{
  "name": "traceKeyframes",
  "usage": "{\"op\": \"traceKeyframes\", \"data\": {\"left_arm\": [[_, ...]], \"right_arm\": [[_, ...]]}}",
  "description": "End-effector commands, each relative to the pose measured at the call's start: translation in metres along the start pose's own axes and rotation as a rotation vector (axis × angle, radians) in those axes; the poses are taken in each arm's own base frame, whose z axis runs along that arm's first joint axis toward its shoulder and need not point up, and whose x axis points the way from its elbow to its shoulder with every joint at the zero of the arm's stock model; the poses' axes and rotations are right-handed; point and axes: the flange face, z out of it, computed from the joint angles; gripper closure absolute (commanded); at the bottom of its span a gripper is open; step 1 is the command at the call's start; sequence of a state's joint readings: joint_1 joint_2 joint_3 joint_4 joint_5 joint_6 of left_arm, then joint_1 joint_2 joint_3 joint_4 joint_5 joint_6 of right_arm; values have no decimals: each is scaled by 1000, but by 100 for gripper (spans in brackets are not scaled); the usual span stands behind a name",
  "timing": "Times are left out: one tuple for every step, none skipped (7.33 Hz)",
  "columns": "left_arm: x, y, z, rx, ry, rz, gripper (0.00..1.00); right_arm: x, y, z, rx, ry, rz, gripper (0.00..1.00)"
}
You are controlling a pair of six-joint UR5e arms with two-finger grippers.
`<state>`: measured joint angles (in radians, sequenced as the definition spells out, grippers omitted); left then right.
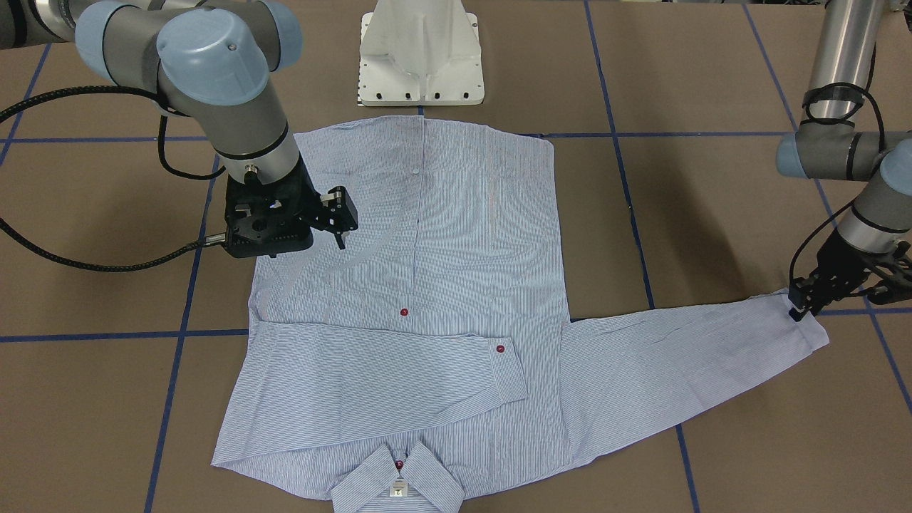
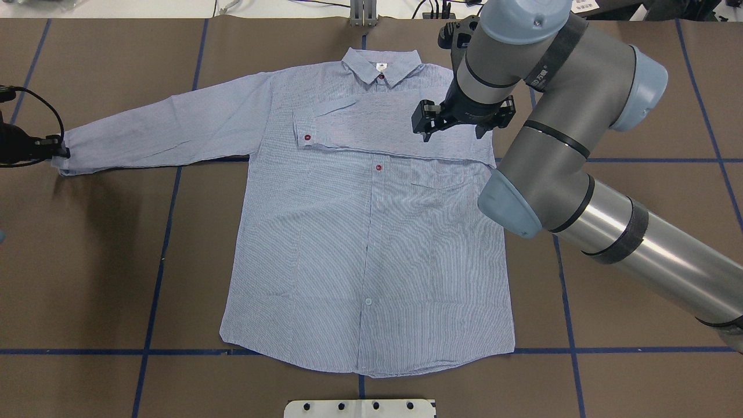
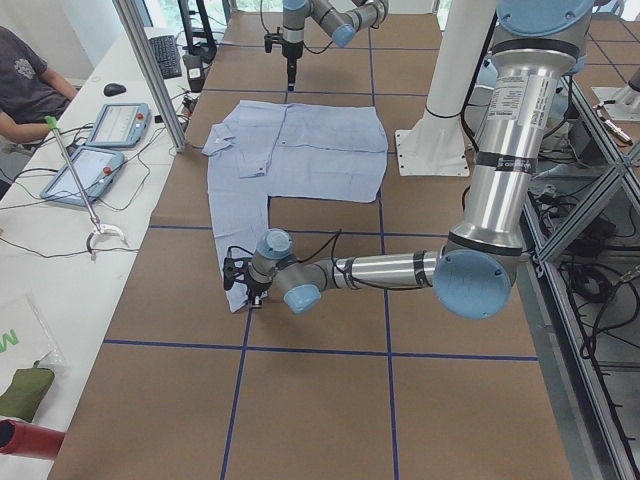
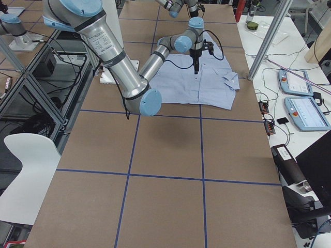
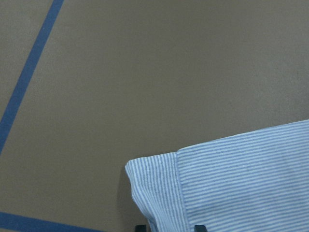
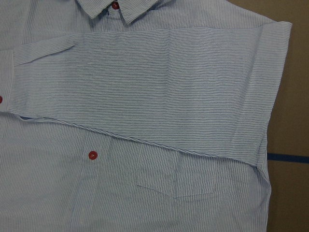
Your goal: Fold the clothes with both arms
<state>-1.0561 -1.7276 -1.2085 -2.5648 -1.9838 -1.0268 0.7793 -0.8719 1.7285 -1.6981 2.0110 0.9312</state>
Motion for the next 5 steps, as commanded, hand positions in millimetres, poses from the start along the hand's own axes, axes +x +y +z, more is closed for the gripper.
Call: {"op": "traceKeyframes", "data": {"left_arm": [[2, 1, -2, -3, 7, 4, 65], [1, 1, -1, -4, 5, 7, 64], [-1, 2, -3, -4, 4, 8, 60], [-3, 3, -4, -1, 3, 7, 60], [-4, 4, -5, 1, 0, 7, 60]], "right_arm": [[0, 0, 0, 0, -1, 0, 0], [0, 0, 0, 0, -1, 0, 0], [-1, 0, 0, 1, 0, -1, 0], [-2, 1, 2, -1, 2, -3, 0], [-3, 2, 2, 0, 1, -3, 0]]}}
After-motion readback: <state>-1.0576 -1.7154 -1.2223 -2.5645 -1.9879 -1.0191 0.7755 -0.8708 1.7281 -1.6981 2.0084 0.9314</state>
